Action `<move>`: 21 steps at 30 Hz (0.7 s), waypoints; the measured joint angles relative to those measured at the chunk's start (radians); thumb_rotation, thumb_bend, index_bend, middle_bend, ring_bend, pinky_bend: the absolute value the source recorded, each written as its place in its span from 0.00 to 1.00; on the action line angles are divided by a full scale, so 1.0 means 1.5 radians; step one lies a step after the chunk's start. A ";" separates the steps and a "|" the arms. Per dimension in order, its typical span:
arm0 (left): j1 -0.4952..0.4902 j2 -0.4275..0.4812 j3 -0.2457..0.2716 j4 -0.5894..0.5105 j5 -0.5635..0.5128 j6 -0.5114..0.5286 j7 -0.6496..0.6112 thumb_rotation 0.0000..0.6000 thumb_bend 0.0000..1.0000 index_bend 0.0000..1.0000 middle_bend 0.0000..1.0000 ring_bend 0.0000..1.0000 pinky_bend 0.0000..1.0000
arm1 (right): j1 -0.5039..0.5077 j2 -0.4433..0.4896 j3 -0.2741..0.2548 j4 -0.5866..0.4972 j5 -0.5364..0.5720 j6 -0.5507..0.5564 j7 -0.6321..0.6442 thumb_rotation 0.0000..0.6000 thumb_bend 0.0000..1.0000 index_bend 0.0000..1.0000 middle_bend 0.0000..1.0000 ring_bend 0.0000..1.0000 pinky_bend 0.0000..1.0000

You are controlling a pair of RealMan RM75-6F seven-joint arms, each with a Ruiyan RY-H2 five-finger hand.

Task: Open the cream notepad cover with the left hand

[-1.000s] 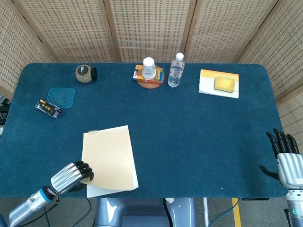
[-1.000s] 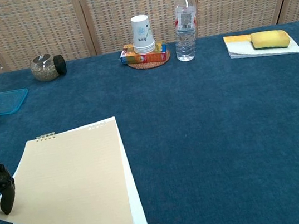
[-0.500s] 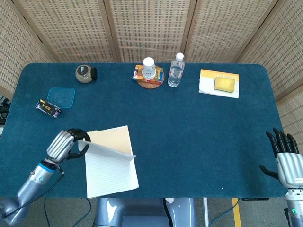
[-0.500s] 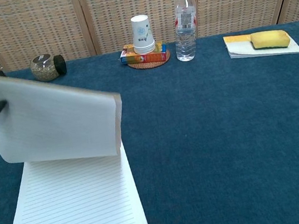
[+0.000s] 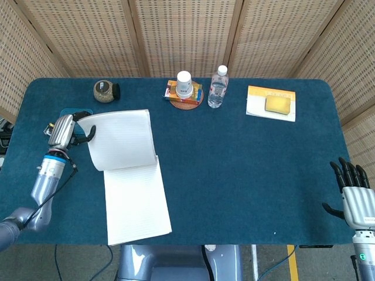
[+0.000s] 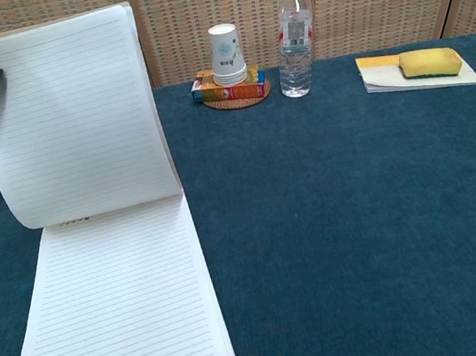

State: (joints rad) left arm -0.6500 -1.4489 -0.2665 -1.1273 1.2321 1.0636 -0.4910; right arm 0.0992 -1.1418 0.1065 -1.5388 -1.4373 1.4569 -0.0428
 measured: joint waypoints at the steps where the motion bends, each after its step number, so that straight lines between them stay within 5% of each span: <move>1: -0.006 -0.006 -0.005 0.022 -0.009 -0.013 0.000 1.00 0.36 0.39 0.25 0.24 0.31 | 0.000 -0.001 0.000 0.001 0.001 -0.001 -0.001 1.00 0.00 0.03 0.00 0.00 0.00; 3: -0.013 -0.015 -0.011 0.055 -0.019 -0.036 -0.002 1.00 0.09 0.07 0.02 0.03 0.08 | 0.001 -0.002 0.001 0.003 0.003 -0.002 -0.002 1.00 0.00 0.03 0.00 0.00 0.00; 4: -0.018 -0.019 -0.014 0.073 -0.024 -0.052 -0.008 1.00 0.04 0.02 0.00 0.00 0.03 | 0.001 -0.002 0.001 0.003 0.005 -0.003 -0.002 1.00 0.00 0.03 0.00 0.00 0.00; 11: -0.028 -0.016 -0.033 0.114 -0.036 -0.097 -0.067 1.00 0.00 0.00 0.00 0.00 0.00 | 0.004 -0.006 0.002 0.006 0.008 -0.008 -0.009 1.00 0.00 0.03 0.00 0.00 0.00; 21: 0.015 0.029 -0.036 0.084 0.017 0.010 -0.125 1.00 0.00 0.00 0.00 0.00 0.00 | 0.002 -0.007 -0.004 -0.002 -0.005 0.001 -0.015 1.00 0.00 0.03 0.00 0.00 0.00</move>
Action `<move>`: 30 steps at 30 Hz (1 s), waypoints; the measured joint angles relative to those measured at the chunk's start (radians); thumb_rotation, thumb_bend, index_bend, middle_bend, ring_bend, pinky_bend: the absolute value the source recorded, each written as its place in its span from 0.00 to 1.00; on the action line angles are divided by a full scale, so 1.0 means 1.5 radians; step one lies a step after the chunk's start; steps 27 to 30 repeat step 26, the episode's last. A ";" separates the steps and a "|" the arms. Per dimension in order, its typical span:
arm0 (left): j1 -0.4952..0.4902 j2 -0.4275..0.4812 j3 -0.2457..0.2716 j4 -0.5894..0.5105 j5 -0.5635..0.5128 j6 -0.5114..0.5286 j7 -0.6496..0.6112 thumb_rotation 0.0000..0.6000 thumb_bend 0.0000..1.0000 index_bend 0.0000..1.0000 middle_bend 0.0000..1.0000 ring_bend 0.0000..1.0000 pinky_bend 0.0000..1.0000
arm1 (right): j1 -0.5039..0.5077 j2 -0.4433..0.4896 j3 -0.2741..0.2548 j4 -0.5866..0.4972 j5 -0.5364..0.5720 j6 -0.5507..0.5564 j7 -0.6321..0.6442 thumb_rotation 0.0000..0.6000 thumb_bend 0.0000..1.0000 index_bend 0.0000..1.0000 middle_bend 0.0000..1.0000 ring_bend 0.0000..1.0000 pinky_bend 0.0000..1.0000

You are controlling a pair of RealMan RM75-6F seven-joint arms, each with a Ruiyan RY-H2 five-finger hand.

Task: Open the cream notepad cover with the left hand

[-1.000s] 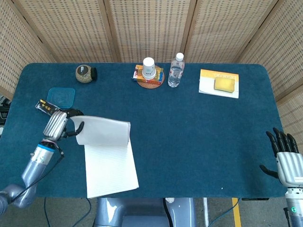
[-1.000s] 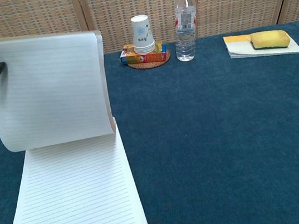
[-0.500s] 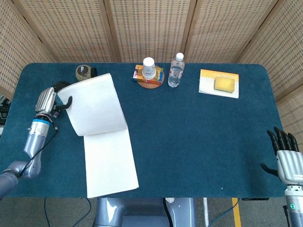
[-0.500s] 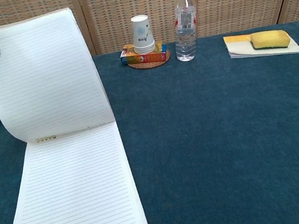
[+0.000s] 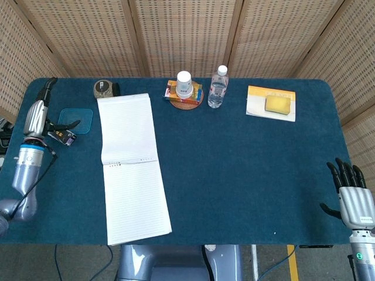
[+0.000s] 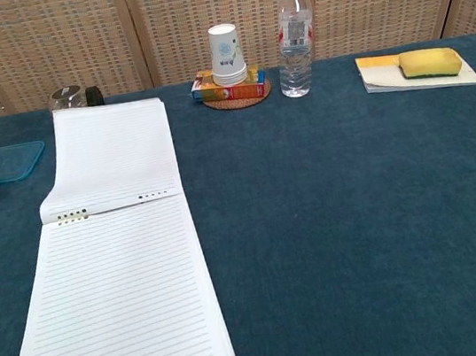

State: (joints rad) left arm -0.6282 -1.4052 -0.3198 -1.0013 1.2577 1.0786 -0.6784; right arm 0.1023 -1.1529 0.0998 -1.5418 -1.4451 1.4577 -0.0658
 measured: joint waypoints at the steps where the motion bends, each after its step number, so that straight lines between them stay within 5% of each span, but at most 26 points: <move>1: 0.008 0.010 0.001 -0.009 0.009 0.015 -0.004 1.00 0.00 0.00 0.00 0.00 0.00 | 0.000 0.000 0.000 -0.001 -0.002 0.001 0.000 1.00 0.00 0.03 0.00 0.00 0.00; 9: 0.073 0.097 0.038 -0.114 0.063 0.095 0.031 1.00 0.00 0.00 0.00 0.00 0.00 | -0.002 0.006 0.000 -0.007 -0.006 0.007 0.006 1.00 0.00 0.03 0.00 0.00 0.00; 25: 0.291 0.235 0.196 -0.470 0.070 0.250 0.515 1.00 0.00 0.00 0.00 0.00 0.00 | -0.009 0.020 -0.003 -0.015 -0.020 0.022 0.031 1.00 0.00 0.03 0.00 0.00 0.00; 30: 0.305 0.236 0.209 -0.484 0.075 0.262 0.531 1.00 0.00 0.00 0.00 0.00 0.00 | -0.009 0.020 -0.003 -0.016 -0.020 0.023 0.032 1.00 0.00 0.03 0.00 0.00 0.00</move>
